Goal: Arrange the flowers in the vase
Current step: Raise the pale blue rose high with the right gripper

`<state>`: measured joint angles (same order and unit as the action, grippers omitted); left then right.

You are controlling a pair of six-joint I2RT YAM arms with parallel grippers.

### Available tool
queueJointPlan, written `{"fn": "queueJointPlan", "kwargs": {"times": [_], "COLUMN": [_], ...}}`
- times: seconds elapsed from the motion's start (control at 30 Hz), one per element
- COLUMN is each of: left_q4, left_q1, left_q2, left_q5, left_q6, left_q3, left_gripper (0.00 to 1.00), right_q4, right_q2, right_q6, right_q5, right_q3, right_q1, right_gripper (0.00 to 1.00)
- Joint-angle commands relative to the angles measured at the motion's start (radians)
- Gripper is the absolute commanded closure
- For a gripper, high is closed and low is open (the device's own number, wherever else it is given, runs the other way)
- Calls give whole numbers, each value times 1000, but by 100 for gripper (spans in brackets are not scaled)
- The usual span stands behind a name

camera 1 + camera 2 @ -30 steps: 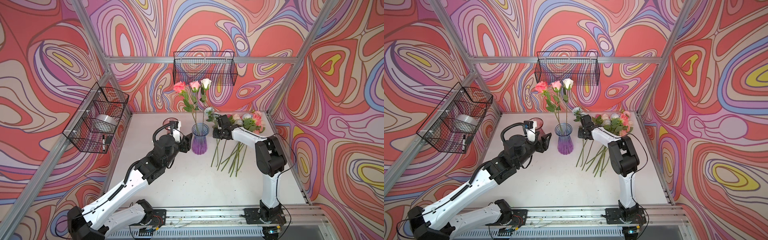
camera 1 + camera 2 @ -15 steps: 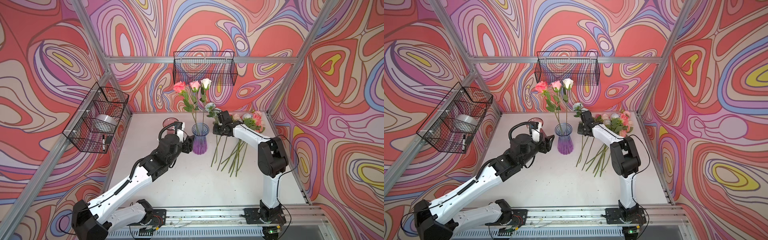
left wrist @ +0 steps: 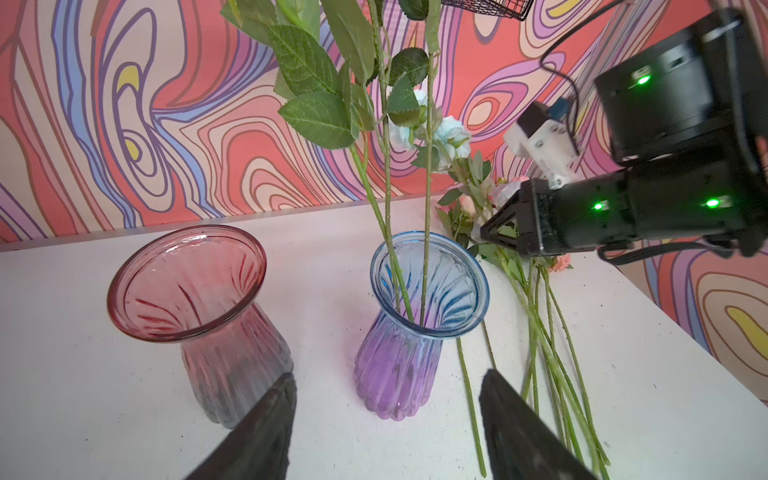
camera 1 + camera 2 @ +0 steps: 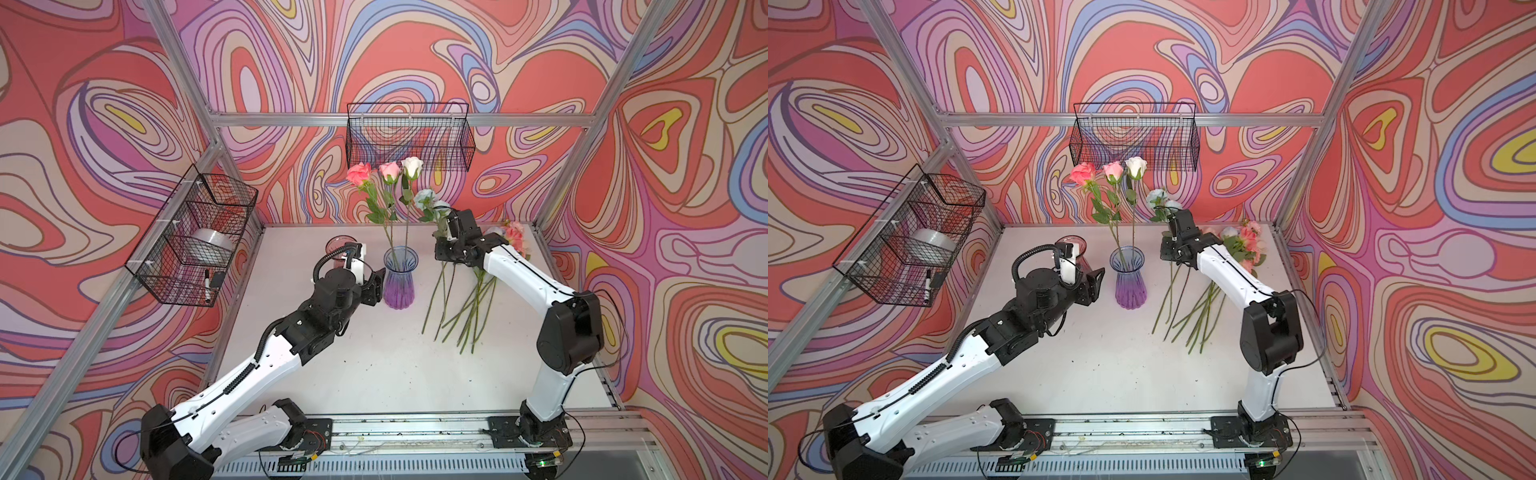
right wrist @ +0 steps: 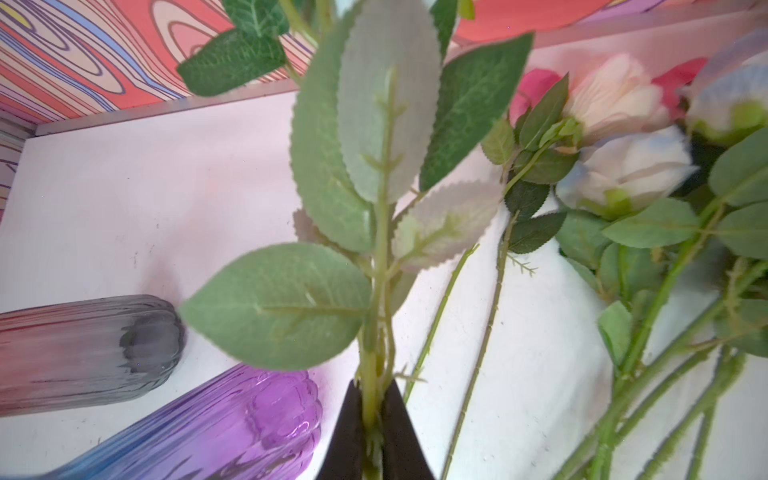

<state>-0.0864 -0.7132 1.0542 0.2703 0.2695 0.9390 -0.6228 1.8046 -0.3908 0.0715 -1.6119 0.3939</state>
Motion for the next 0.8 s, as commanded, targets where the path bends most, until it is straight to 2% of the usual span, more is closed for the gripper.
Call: {"fn": "queueJointPlan", "kwargs": {"times": [0.0, 0.3, 0.77], "left_q4": [-8, -18, -18], "left_q1": [6, 6, 6], "left_q2": [-13, -22, -37], "left_q5": [0, -6, -16], "left_q6": [-3, 2, 10], "left_q3": [21, 26, 29], "left_gripper": [30, 30, 30], "right_q4": [-60, 7, 109], "right_q2": [-88, -253, -390], "right_q6": [76, 65, 38], "right_q5": [21, -11, -41], "right_q3": [-5, 88, 184], "right_q1": [1, 2, 9], "right_gripper": [100, 100, 100]}}
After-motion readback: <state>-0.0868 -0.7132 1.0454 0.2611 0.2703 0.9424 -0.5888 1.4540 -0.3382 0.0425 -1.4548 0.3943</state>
